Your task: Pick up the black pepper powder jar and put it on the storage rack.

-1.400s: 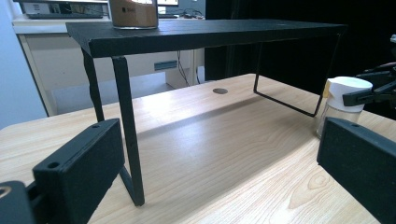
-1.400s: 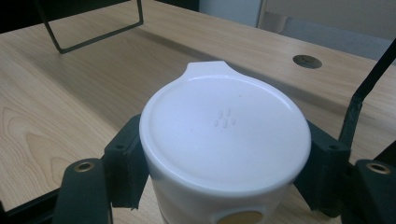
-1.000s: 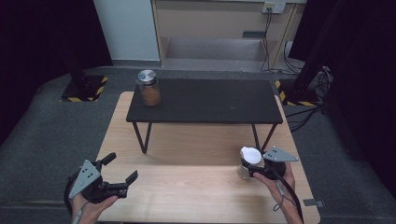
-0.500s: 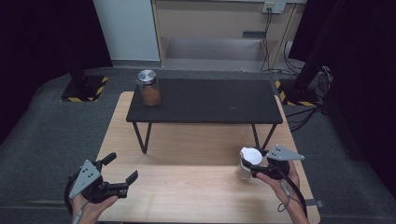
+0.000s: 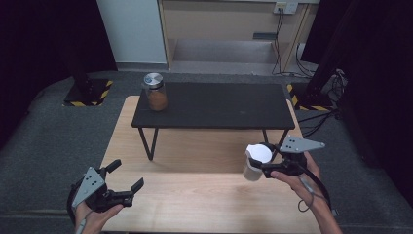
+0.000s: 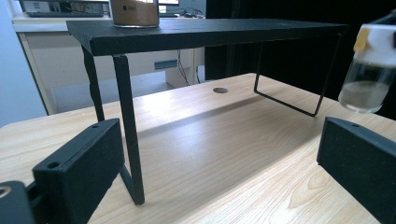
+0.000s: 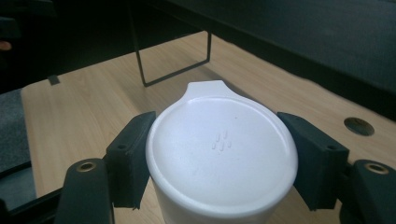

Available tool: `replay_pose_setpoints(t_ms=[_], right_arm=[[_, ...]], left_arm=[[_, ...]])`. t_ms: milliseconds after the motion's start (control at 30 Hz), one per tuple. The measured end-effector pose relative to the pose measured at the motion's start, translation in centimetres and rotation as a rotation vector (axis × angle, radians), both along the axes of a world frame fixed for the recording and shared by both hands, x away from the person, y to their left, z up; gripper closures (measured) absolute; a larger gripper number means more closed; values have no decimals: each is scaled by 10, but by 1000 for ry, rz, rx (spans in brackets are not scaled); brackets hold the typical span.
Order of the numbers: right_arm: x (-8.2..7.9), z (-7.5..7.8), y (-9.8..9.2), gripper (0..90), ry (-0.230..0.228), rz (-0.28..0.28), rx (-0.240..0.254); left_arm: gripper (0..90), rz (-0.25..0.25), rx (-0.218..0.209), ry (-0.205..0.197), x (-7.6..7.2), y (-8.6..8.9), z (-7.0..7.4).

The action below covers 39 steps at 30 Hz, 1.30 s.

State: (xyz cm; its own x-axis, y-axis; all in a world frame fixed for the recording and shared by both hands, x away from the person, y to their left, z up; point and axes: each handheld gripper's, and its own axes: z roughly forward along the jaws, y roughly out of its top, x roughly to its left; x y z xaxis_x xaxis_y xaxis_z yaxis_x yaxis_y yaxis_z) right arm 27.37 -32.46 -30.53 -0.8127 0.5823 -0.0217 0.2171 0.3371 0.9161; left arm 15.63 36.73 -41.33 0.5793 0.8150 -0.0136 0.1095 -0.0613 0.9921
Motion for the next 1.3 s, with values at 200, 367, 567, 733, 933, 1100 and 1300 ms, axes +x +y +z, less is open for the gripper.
replay_pose_setpoints(t_ms=[200, 367, 567, 733, 933, 1100, 1300], right_arm=[[6, 30, 0, 314, 3, 31, -2], [12, 54, 0, 314, 5, 33, -11], [20, 83, -2, 314, 8, 32, -9], [27, 108, -1, 314, 7, 22, -17], [37, 130, 2, 315, 4, -5, -18], [48, 143, 4, 315, 9, -44, -8], [63, 153, 13, 314, 8, -93, -13]], left_arm=[[0, -1, -1, 2, 0, 0, 0], [0, 1, -4, 3, 0, 0, -1], [0, 3, -4, 6, 1, 1, -1], [0, 5, -9, 7, 1, 2, -1], [0, 8, -10, 7, 1, 3, -1], [0, 11, -14, 7, 1, 4, -1], [0, 14, -13, 8, 1, 5, -1]])
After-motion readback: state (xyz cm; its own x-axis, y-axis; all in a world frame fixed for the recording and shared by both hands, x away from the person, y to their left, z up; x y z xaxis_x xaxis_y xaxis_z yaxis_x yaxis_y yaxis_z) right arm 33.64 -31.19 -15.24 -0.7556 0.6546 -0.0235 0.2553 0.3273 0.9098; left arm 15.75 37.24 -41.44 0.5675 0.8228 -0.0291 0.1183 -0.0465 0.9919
